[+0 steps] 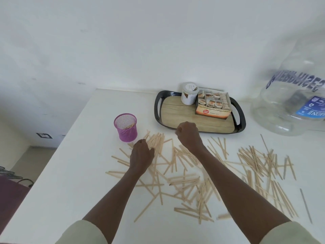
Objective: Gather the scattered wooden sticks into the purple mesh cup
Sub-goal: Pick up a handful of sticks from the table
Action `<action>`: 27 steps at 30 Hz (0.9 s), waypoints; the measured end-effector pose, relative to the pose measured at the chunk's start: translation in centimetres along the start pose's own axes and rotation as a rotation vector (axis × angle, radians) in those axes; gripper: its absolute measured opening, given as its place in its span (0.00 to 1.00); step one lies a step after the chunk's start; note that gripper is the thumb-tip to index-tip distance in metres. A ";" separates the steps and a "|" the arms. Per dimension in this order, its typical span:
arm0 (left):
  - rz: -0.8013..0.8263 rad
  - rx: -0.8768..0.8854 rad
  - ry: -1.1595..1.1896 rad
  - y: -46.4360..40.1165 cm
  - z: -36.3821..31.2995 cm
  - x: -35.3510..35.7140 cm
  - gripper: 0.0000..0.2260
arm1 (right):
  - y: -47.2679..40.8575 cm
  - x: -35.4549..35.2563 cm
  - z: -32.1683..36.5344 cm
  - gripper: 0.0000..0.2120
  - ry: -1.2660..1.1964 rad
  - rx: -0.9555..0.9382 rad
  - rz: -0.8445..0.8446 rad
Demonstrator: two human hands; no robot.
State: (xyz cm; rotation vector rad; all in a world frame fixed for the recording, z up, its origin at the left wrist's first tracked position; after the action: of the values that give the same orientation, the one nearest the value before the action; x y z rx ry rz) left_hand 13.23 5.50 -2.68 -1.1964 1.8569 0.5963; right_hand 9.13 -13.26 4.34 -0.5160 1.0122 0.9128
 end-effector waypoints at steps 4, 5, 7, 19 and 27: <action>0.036 -0.021 -0.127 0.1 -0.7 0.8 0.28 | 1.4 0.6 -3.4 0.17 0.168 0.140 0.134; 0.037 -0.023 -0.166 0.1 -0.8 0.9 0.28 | 1.7 0.9 -4.0 0.21 0.216 0.162 0.165; 0.037 -0.025 -0.217 0.1 -1.1 0.8 0.27 | 2.3 1.3 -5.1 0.27 0.296 0.187 0.221; 0.054 0.016 -0.141 1.2 -2.4 0.3 0.04 | 4.9 2.9 -6.6 0.01 0.295 0.071 0.082; 0.083 -0.116 0.003 1.0 -3.8 0.4 0.09 | 5.2 2.5 -7.9 0.08 0.181 0.145 0.053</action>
State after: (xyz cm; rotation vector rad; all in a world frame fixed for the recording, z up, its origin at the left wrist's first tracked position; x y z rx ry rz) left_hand 10.80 2.95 -0.99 -1.1990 1.9040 0.7573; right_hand 1.37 -15.29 -1.33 -0.4566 1.2519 0.8431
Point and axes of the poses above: each hand's wrist, its own y-axis away from the middle knuckle, its own x-axis out of the palm, z = x × y, the point moved 1 cm from there along -y, towards the middle knuckle, and after that the axes turned 9 degrees about x, right-handed, at the moved point
